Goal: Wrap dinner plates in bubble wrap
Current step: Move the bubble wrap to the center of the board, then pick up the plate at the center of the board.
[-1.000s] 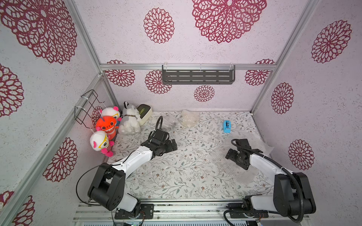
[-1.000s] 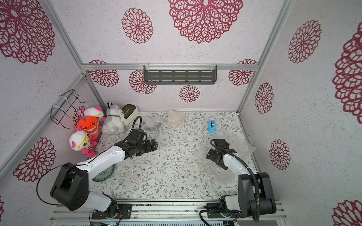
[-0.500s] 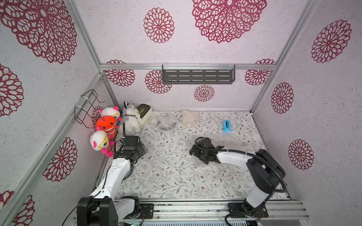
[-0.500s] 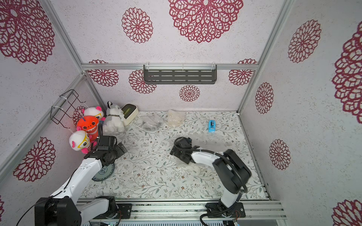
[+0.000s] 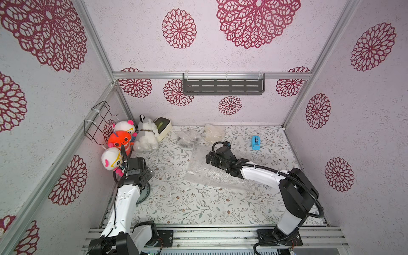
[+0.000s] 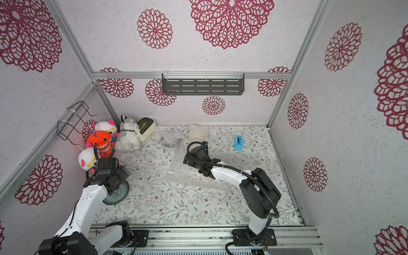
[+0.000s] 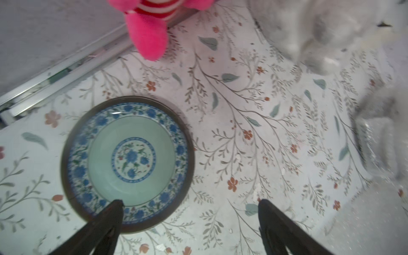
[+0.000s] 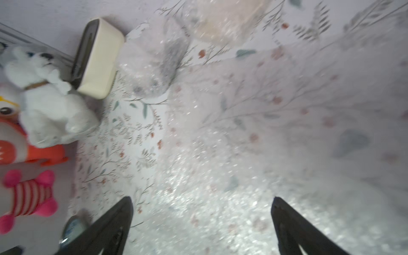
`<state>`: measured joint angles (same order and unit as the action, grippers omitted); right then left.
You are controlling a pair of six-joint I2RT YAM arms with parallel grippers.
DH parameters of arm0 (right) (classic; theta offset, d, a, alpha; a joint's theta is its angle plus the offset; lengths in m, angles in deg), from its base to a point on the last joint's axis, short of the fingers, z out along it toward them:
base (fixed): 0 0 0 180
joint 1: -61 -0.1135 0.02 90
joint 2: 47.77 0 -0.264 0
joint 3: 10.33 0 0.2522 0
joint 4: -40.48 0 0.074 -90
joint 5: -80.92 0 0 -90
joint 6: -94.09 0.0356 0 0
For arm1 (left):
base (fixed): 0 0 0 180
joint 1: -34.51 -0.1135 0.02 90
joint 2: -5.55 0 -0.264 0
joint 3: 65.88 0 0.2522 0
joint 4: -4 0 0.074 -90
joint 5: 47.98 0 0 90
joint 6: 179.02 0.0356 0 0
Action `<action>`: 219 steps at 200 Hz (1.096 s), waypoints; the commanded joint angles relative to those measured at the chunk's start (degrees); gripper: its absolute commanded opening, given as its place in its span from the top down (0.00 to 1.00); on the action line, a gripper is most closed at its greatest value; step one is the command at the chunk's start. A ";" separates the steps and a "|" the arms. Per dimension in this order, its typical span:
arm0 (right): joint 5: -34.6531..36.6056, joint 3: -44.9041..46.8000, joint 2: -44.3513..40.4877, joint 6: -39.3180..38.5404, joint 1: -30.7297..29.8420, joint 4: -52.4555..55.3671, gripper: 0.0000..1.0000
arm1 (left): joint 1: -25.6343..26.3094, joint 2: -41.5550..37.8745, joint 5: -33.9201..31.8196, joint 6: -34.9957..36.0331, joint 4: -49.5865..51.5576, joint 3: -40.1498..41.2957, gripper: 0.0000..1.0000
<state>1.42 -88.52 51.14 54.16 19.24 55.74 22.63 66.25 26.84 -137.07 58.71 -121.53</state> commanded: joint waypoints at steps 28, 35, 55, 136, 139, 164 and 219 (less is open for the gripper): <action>0.52 8.23 -6.03 -7.61 6.22 4.88 0.01 | -14.15 2.50 -2.83 -7.12 6.33 -0.04 0.02; 1.67 9.67 -7.64 -7.07 6.46 4.40 0.01 | -16.10 2.49 -2.15 -8.15 6.03 0.41 0.02; 6.36 11.38 -11.13 -7.40 6.85 5.71 0.01 | -21.89 2.38 2.07 -9.65 3.33 3.55 0.02; 12.92 13.62 -21.16 -10.44 11.98 9.10 0.02 | -27.00 11.97 21.82 -8.92 -10.79 11.37 0.37; 13.24 13.62 -21.52 -10.48 12.09 9.25 0.02 | -26.75 12.72 21.85 -8.78 -11.07 11.39 0.40; 16.28 14.46 -24.95 -10.63 12.82 9.51 0.02 | -24.53 17.05 21.60 -7.59 -12.09 10.44 0.63; 8.35 24.13 -30.62 -11.54 20.73 3.33 0.05 | -13.97 18.55 21.72 -4.90 -14.25 8.42 1.00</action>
<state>14.62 -68.19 21.83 44.15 35.39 62.14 4.16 83.30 50.64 -144.31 40.24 -113.84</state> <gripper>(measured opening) 0.946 0.041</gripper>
